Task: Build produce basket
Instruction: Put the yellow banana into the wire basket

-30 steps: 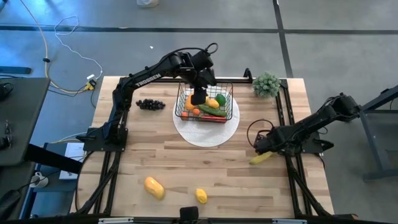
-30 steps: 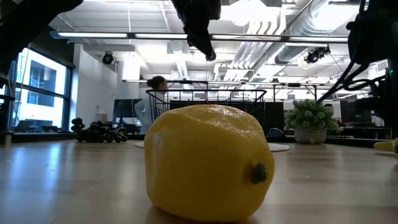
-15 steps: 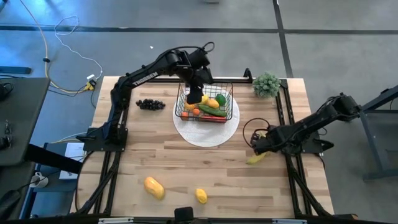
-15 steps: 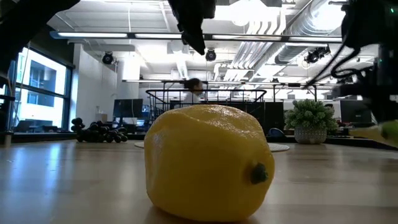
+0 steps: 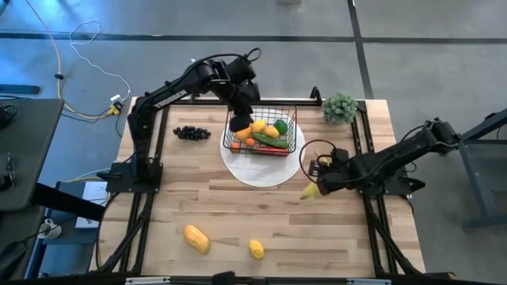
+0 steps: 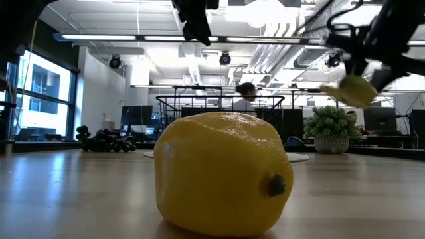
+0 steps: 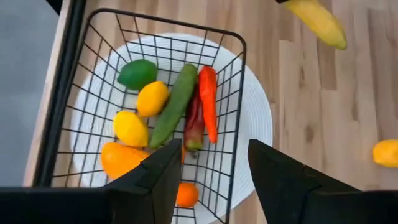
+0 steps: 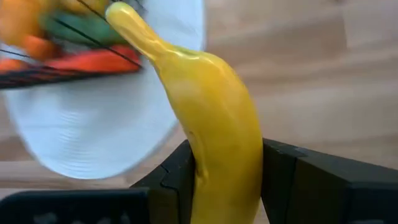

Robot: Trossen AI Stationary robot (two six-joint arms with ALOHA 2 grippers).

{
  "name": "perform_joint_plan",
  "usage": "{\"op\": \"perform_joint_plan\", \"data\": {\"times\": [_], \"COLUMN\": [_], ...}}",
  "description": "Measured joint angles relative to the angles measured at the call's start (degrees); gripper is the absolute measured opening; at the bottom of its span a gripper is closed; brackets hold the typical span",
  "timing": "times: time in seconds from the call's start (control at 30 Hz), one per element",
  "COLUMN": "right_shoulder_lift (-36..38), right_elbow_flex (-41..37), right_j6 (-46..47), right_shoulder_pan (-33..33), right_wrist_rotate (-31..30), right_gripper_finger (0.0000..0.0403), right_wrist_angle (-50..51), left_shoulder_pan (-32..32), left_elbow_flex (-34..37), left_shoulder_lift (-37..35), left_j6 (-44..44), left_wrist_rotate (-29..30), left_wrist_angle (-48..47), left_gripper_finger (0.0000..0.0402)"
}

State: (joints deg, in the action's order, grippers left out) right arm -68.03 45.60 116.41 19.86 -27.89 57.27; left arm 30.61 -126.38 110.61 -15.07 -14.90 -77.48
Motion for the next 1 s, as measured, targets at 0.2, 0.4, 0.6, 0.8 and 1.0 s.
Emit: {"op": "perform_joint_plan", "data": {"times": [0.2, 0.4, 0.6, 0.8, 1.0], "right_shoulder_lift": [1.8, 2.5, 2.5, 2.5, 1.3], "right_elbow_flex": [4.6, 9.6, 14.1, 15.8, 15.4], "right_j6": [-3.7, -12.9, -28.8, -49.7, -68.2], "right_shoulder_pan": [0.0, -2.6, -8.8, -16.5, -23.2], "right_wrist_rotate": [-9.0, -18.0, -23.7, -25.6, -25.7], "right_gripper_finger": [0.0107, 0.0106, 0.0106, 0.0106, 0.0106], "right_wrist_angle": [2.5, 2.3, -0.8, -13.3, -28.0], "left_shoulder_pan": [0.0, 0.0, -0.3, -0.3, -0.3], "left_elbow_flex": [8.2, 18.6, 25.9, 27.3, 27.3], "left_shoulder_lift": [-4.8, -11.3, -16.1, -18.9, -20.0], "left_j6": [2.0, 4.0, 5.0, 4.9, 2.9], "left_wrist_rotate": [-0.4, -0.4, -0.5, -0.5, -0.5], "left_wrist_angle": [5.0, 11.8, 16.9, 17.5, 18.1], "left_gripper_finger": [0.0162, 0.0162, 0.0161, 0.0162, 0.0161]}}
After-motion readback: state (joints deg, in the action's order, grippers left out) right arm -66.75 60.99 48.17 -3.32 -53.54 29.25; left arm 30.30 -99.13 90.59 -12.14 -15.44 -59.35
